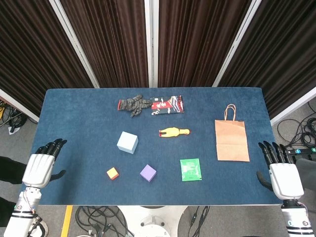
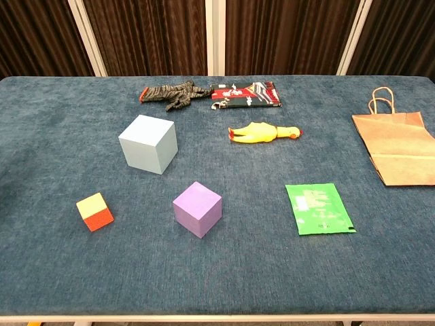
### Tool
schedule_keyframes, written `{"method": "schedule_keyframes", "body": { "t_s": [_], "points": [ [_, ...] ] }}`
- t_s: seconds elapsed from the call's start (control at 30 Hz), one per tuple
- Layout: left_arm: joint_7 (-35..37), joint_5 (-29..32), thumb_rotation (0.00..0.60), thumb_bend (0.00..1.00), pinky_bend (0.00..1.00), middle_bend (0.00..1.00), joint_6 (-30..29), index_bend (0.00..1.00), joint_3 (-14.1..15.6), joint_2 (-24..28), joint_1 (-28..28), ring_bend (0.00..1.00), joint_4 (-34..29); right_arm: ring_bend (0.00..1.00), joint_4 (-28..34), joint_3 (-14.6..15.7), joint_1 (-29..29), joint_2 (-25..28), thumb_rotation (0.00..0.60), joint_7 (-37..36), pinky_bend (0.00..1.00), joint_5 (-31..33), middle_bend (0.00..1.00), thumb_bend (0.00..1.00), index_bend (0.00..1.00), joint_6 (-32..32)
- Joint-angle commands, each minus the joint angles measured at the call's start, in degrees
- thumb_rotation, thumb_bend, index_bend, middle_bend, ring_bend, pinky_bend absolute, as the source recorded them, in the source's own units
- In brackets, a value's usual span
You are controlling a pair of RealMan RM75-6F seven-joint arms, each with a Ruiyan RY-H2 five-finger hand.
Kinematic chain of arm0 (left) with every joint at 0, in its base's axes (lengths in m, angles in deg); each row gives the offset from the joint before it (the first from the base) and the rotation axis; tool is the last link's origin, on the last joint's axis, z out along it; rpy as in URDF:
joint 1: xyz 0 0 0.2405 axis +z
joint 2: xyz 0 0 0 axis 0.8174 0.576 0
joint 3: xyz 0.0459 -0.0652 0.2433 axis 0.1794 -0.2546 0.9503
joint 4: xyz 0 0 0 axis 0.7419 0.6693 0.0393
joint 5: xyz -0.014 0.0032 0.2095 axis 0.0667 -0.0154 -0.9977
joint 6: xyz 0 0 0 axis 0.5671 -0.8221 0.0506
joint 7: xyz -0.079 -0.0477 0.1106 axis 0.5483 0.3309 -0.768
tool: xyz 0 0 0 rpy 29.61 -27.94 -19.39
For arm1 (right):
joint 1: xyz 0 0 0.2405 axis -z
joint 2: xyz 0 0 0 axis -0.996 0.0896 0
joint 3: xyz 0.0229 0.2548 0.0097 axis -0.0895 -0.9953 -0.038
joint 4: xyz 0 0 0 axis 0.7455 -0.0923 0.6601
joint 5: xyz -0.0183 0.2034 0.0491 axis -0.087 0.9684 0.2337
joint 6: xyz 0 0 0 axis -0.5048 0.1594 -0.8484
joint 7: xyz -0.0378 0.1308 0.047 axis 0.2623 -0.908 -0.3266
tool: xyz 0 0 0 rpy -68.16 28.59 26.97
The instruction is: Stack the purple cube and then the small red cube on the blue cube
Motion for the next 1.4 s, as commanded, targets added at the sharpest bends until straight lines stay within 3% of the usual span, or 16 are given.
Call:
{"method": "schedule_keyframes", "body": {
  "t_s": [0.03, 0.3, 0.53, 0.7, 0.8, 1.0, 1.4],
  "points": [
    [-0.1, 0.2, 0.600, 0.00, 0.32, 0.26, 0.2, 0.20, 0.0, 0.0, -0.1, 0.23, -0.1, 0.00, -0.2, -0.3, 0.1, 0.3, 0.600, -0.8, 0.00, 0.4, 0.06, 0.25, 0.04, 0.2],
    [-0.3, 0.6, 0.600, 0.00, 0.33, 0.26, 1.1, 0.20, 0.1, -0.6, -0.6, 0.23, 0.2, 0.00, -0.2, -1.0, 0.1, 0.6, 0.600, -2.6, 0.00, 1.2, 0.06, 0.25, 0.04, 0.2],
    [1.2, 2.9, 0.600, 0.00, 0.45, 0.26, 4.6, 0.20, 0.7, -1.6, -1.6, 0.25, -3.9, 0.00, -0.2, -2.0, 0.1, 0.9, 0.600, -2.8, 0.00, 3.2, 0.06, 0.25, 0.02, 0.3],
    [-3.5, -3.4, 0.600, 0.00, 0.48, 0.31, 6.0, 0.22, 3.2, -5.0, -3.2, 0.28, -3.4, 0.00, -0.2, -1.9, 0.4, 1.3, 0.600, -4.2, 0.00, 2.9, 0.06, 0.25, 0.00, 0.6],
    [-2.1, -5.1, 0.600, 0.00, 0.50, 0.35, 7.1, 0.26, 3.8, -7.8, -4.1, 0.31, -2.8, 0.00, -0.4, -1.9, 0.3, 1.4, 0.600, -4.8, 0.00, 2.9, 0.06, 0.25, 0.00, 0.3],
    [1.5, -10.7, 0.600, 0.00, 0.53, 0.39, 10.0, 0.29, 3.6, -10.5, -8.3, 0.34, 1.6, 0.00, 0.0, -2.1, 0.3, 1.6, 0.600, -5.2, 0.00, 2.8, 0.06, 0.25, 0.00, 0.4],
    [3.2, -14.8, 0.600, 0.00, 0.53, 0.40, 18.3, 0.32, 1.7, -14.5, -17.7, 0.35, 6.8, 0.00, -0.3, -2.9, 0.9, 2.3, 0.600, -8.6, 0.00, 3.4, 0.07, 0.25, 0.00, 1.5]
  ]
}}
